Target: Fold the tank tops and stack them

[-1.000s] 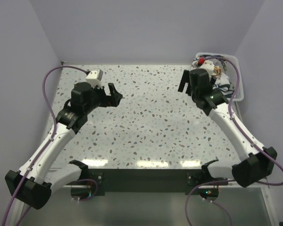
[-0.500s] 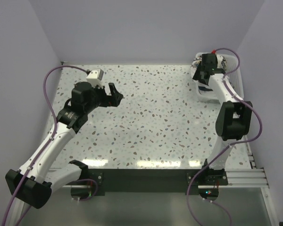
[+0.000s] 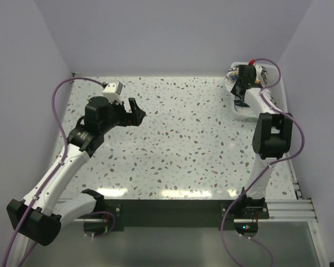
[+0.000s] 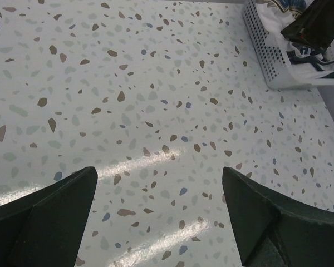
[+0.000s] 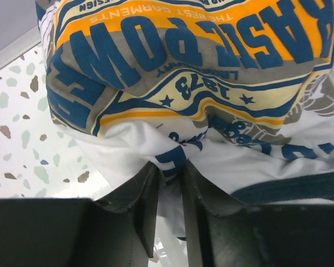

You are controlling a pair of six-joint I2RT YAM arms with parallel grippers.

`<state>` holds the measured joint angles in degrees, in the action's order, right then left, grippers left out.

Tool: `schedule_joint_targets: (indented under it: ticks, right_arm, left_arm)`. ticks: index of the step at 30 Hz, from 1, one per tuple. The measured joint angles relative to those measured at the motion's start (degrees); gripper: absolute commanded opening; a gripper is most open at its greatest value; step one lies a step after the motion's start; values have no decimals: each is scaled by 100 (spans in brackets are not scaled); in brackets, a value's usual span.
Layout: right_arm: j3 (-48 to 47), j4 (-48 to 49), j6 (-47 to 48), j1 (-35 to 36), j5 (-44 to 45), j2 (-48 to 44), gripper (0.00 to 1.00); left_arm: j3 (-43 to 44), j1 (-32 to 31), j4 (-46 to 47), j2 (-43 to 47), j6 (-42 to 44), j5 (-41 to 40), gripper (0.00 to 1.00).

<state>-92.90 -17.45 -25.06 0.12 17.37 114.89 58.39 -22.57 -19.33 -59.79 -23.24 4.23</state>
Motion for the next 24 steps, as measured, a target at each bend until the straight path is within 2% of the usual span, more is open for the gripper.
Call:
schedule_joint_targets:
  ticks: [2,3,4,12,19,24]
  right_arm:
    - [-22,55,-15,-2,-24,83,13]
    - [-42,59,-33,-2,-37,114,1]
    - [-55,59,-26,-2,-39,138,0]
    - [-295,-229,-31,-2,-42,-190,0]
    - [-675,-651,186,109,-210,-1845,0]
    - [-1346,-734,446,885,-302,-2752,0]
  left_arm:
    - [0,0,2,-26,-4,0,100]
    - [0,0,2,-42,-7,0,100]
    - [0,0,4,-61,-15,0,100]
    - [0,0,63,-186,-20,7,100]
    - [72,0,151,-240,-26,17,100]
    - [175,0,197,-240,-66,26,100]
